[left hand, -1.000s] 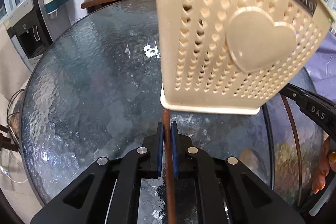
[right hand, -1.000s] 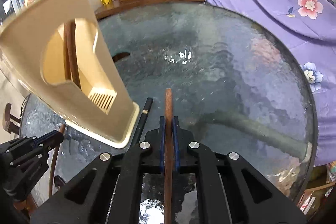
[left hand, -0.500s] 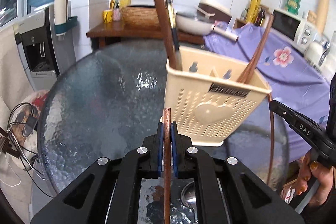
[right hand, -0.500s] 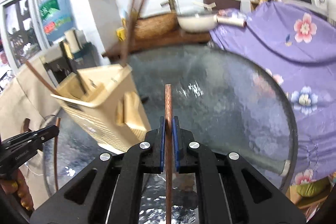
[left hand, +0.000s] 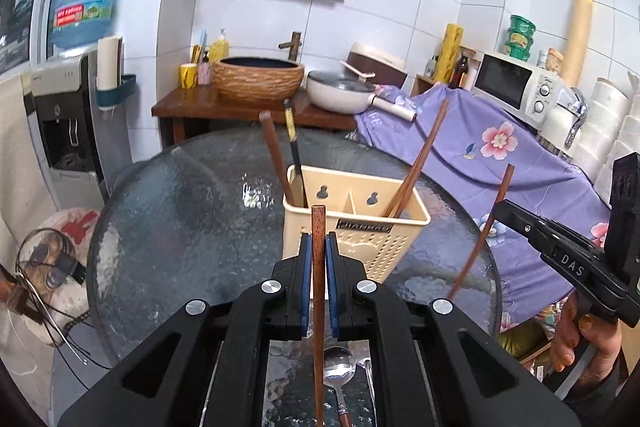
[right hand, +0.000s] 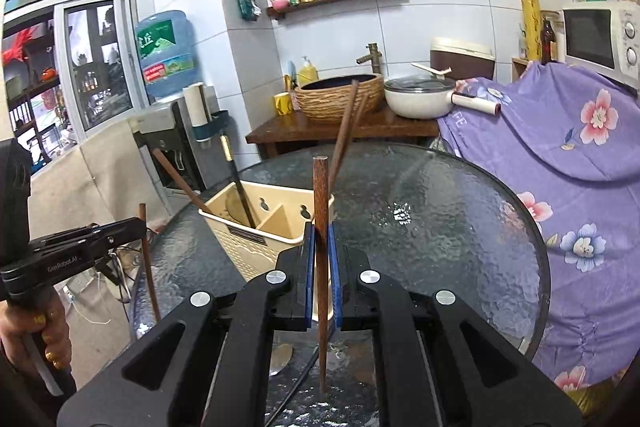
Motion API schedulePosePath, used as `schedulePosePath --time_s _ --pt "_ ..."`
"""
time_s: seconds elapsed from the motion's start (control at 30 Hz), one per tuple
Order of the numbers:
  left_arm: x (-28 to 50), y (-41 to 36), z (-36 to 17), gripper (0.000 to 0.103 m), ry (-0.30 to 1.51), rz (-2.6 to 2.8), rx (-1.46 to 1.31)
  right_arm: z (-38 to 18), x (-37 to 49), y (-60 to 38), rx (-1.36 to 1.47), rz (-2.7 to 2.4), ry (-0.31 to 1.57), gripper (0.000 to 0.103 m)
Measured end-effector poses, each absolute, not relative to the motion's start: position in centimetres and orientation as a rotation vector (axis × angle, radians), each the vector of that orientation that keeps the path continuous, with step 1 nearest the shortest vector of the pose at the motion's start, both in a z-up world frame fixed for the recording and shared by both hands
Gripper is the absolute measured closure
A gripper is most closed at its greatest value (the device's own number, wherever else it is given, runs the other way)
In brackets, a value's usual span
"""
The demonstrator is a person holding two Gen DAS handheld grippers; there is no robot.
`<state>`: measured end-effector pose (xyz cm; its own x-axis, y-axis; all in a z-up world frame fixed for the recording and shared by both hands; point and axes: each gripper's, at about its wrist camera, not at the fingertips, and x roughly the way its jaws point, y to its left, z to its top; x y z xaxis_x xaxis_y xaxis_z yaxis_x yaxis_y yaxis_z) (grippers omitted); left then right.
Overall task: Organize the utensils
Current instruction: 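Lift both held chopsticks and carry them above the beige holder, then lower the chopsticks into the holder and open both tools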
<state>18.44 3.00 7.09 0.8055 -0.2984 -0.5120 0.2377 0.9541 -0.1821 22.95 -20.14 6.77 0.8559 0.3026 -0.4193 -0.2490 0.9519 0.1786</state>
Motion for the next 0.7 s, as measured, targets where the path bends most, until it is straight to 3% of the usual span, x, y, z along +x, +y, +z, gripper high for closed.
schedulePosePath --time_s 0.7 --pt "17.6 2.4 12.6 0.096 0.504 -0.388 -0.08 12.1 22.2 -19.2 0.109 0.432 0.433 0.096"
